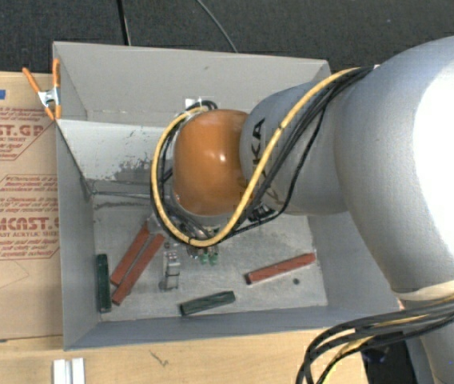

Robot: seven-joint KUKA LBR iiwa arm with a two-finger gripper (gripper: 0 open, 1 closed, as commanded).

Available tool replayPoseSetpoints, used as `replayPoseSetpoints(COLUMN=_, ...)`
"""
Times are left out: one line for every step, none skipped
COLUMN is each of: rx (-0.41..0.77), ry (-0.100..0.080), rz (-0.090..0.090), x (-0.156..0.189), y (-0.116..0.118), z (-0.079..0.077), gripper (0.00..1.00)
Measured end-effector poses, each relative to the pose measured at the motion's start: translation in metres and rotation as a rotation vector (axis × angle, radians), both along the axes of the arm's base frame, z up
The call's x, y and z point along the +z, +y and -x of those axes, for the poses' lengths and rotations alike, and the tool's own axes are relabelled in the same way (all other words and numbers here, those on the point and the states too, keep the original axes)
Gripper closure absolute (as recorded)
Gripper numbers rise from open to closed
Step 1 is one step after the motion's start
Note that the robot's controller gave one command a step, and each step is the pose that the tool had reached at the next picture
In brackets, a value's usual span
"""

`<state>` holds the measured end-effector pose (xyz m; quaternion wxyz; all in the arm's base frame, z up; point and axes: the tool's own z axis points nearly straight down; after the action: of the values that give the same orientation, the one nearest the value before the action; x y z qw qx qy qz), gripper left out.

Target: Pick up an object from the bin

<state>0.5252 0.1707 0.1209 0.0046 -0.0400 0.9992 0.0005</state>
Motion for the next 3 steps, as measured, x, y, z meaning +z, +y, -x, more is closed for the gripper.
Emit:
replayPoseSetpoints(rx=0.274, ry=0.010, rz=0.002, x=-0.036, y=0.025, z=-0.007, gripper=0.00)
replayPoseSetpoints(rx=0.752, ry=0.006, rz=0.002, x=-0.051, y=-0.002, z=-0.052, gripper=1.00)
replayPoseSetpoints(rx=0.752, ry=0.006, rz=0.001, x=-0.051, y=-0.002, z=-0.052, gripper=1.00)
